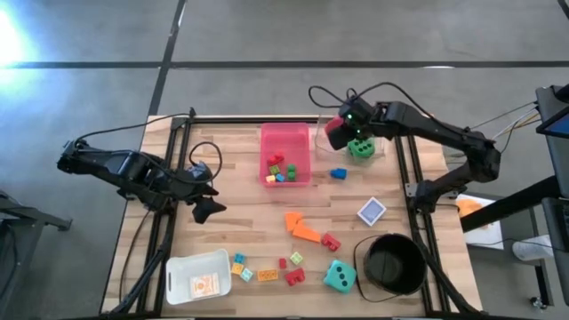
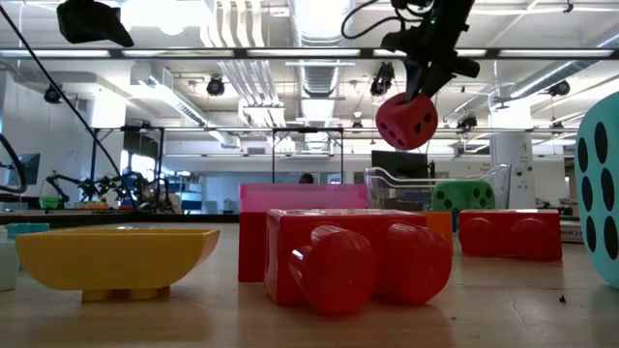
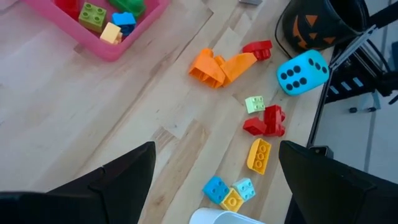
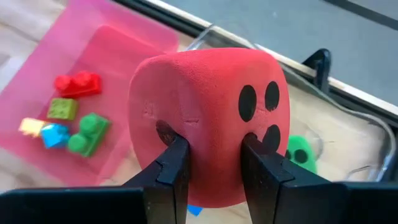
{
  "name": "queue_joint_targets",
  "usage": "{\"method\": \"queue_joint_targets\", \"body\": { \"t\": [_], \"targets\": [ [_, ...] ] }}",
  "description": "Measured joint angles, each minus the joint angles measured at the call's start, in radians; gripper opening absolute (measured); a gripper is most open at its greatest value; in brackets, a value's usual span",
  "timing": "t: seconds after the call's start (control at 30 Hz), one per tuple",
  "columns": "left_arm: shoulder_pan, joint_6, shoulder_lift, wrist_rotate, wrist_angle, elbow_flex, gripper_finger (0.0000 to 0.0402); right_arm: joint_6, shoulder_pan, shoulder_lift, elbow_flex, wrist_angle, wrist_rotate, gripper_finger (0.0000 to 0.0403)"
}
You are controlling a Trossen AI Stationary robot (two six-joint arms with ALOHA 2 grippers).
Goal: Pick & Place Toys
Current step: Put the red dice into the transparent bin
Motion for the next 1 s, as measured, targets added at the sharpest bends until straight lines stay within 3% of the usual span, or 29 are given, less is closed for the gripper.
{"method": "queue_joint_targets", "body": {
  "t": [0.43, 1.0],
  "targets": [
    [0.000, -0.049, 0.000, -0.004, 0.000, 0.000, 0.0347, -0.052, -0.043, 0.171, 0.008, 0.000, 0.039, 0.0099],
    [0.000, -0.076, 0.000, -0.004, 0.000, 0.000, 0.0347, -0.183, -0.032, 0.345, 0.140, -0.083, 0.136, 0.0091]
  ]
}}
